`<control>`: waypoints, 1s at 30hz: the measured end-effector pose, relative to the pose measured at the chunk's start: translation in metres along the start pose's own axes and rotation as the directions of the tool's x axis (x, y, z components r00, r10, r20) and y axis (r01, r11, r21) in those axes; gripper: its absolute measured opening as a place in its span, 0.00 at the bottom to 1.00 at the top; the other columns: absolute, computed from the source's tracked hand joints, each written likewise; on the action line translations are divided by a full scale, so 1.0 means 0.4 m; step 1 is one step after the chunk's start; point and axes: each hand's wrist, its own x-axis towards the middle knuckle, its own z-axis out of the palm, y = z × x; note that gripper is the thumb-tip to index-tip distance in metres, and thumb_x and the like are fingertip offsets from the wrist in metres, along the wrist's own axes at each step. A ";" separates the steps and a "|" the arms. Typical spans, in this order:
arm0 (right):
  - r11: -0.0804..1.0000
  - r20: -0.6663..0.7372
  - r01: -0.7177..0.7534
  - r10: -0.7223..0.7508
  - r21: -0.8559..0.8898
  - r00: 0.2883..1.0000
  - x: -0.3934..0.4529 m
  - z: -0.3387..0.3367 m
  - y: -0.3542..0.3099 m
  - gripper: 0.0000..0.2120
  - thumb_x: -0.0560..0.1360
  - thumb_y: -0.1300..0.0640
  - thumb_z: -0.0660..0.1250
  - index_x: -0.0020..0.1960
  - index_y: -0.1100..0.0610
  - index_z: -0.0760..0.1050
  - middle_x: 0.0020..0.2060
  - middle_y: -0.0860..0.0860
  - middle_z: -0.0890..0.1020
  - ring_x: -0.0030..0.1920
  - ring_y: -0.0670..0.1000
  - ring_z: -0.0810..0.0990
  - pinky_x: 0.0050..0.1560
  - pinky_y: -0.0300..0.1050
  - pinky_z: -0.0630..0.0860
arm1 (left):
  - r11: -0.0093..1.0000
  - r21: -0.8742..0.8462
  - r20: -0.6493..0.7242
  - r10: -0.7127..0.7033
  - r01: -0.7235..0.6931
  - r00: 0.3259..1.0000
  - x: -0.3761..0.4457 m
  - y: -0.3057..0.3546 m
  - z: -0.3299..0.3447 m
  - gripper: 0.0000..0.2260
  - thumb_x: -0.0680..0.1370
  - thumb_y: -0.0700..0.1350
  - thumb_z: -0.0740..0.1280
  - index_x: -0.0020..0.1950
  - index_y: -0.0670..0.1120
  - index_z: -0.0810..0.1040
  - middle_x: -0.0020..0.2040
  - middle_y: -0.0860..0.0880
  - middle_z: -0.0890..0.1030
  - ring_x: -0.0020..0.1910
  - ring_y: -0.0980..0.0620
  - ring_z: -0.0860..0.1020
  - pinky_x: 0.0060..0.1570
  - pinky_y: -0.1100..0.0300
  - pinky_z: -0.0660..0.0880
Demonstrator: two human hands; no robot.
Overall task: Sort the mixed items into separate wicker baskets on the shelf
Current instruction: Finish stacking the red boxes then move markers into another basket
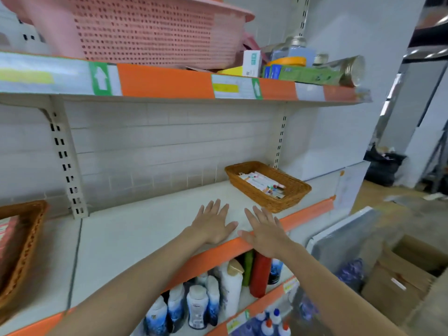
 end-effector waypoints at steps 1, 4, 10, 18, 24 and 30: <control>1.000 -0.012 0.005 -0.006 -0.006 1.000 0.006 -0.009 0.038 0.33 0.82 0.39 0.47 0.79 0.50 0.37 0.78 0.51 0.39 0.77 0.53 0.35 0.75 0.57 0.40 | 1.000 -0.013 -0.008 -0.008 0.008 1.000 0.020 0.031 0.001 0.31 0.82 0.61 0.45 0.79 0.48 0.41 0.79 0.45 0.39 0.78 0.47 0.39 0.75 0.49 0.39; 1.000 -0.052 0.016 -0.018 -0.023 0.998 0.022 -0.040 0.143 0.33 0.81 0.39 0.47 0.79 0.51 0.39 0.78 0.51 0.40 0.77 0.53 0.36 0.75 0.56 0.41 | 0.999 -0.036 -0.026 -0.032 0.031 0.999 0.069 0.121 0.001 0.30 0.82 0.61 0.46 0.79 0.48 0.42 0.79 0.45 0.39 0.78 0.47 0.40 0.75 0.49 0.39; 0.998 -0.051 0.046 -0.047 -0.037 0.998 0.043 -0.076 0.314 0.33 0.81 0.37 0.46 0.79 0.49 0.40 0.78 0.50 0.41 0.77 0.53 0.38 0.75 0.56 0.41 | 0.997 -0.066 -0.062 -0.054 0.050 0.997 0.148 0.281 -0.016 0.30 0.82 0.60 0.46 0.79 0.47 0.42 0.79 0.45 0.40 0.78 0.46 0.40 0.75 0.49 0.40; 0.996 -0.068 0.092 -0.094 -0.020 0.993 0.145 -0.116 0.408 0.32 0.81 0.38 0.44 0.79 0.49 0.40 0.78 0.50 0.41 0.77 0.53 0.36 0.75 0.56 0.38 | 0.992 -0.054 -0.101 -0.123 0.118 0.987 0.277 0.313 -0.041 0.31 0.82 0.61 0.47 0.79 0.44 0.45 0.79 0.42 0.43 0.78 0.44 0.43 0.75 0.48 0.43; 0.992 -0.066 0.123 -0.125 -0.039 0.990 0.292 -0.136 0.452 0.31 0.81 0.38 0.43 0.79 0.49 0.41 0.78 0.51 0.41 0.77 0.52 0.37 0.76 0.53 0.38 | 0.985 -0.039 -0.088 -0.170 0.167 0.982 0.419 0.285 -0.056 0.32 0.82 0.61 0.46 0.79 0.43 0.44 0.79 0.41 0.44 0.78 0.43 0.43 0.76 0.48 0.44; 0.984 -0.093 0.171 -0.176 -0.053 0.980 0.445 -0.177 0.467 0.31 0.82 0.39 0.46 0.79 0.51 0.40 0.79 0.52 0.42 0.78 0.52 0.39 0.75 0.51 0.40 | 0.979 -0.059 -0.109 -0.200 0.195 0.974 0.534 0.262 -0.077 0.33 0.82 0.62 0.47 0.79 0.42 0.43 0.79 0.41 0.44 0.78 0.43 0.43 0.75 0.50 0.44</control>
